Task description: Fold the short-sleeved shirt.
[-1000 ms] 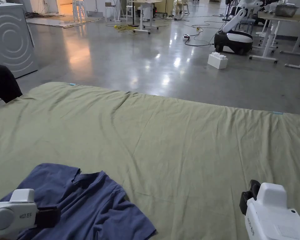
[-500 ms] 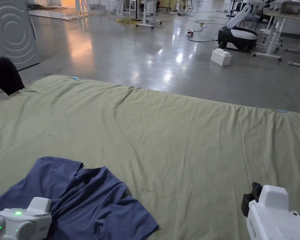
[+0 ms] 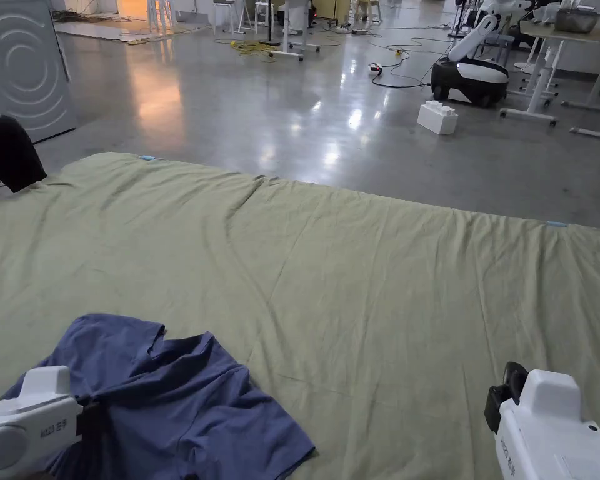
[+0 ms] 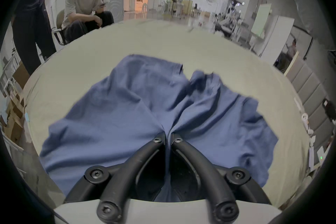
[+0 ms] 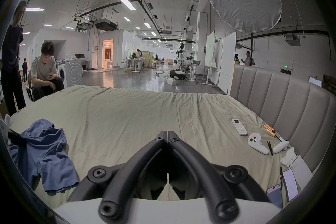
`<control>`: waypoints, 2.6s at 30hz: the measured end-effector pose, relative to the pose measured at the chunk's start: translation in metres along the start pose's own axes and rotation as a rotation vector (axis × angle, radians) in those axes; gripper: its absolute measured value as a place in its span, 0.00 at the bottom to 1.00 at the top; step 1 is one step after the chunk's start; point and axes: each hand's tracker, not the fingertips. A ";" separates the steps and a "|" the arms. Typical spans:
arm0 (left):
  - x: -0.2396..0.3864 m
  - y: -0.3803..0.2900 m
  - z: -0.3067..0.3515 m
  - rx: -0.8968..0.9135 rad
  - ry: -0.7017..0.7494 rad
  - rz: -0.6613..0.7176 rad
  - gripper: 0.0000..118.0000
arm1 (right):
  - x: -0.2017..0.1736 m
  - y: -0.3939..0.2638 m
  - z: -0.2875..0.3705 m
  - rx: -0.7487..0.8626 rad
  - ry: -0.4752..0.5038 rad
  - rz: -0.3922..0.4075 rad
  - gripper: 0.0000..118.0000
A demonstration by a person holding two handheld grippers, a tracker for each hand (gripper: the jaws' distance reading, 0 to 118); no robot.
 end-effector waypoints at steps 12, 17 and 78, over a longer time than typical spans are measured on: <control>0.058 0.095 0.097 0.307 -0.164 0.003 0.04 | 0.011 0.013 0.011 0.042 -0.010 -0.005 0.00; 0.103 0.133 0.128 0.403 -0.290 -0.076 0.04 | 0.024 0.017 0.018 0.064 -0.032 -0.002 0.00; 0.252 0.023 0.115 0.549 -0.081 -0.212 0.00 | 0.070 0.030 0.050 0.139 -0.100 -0.034 0.00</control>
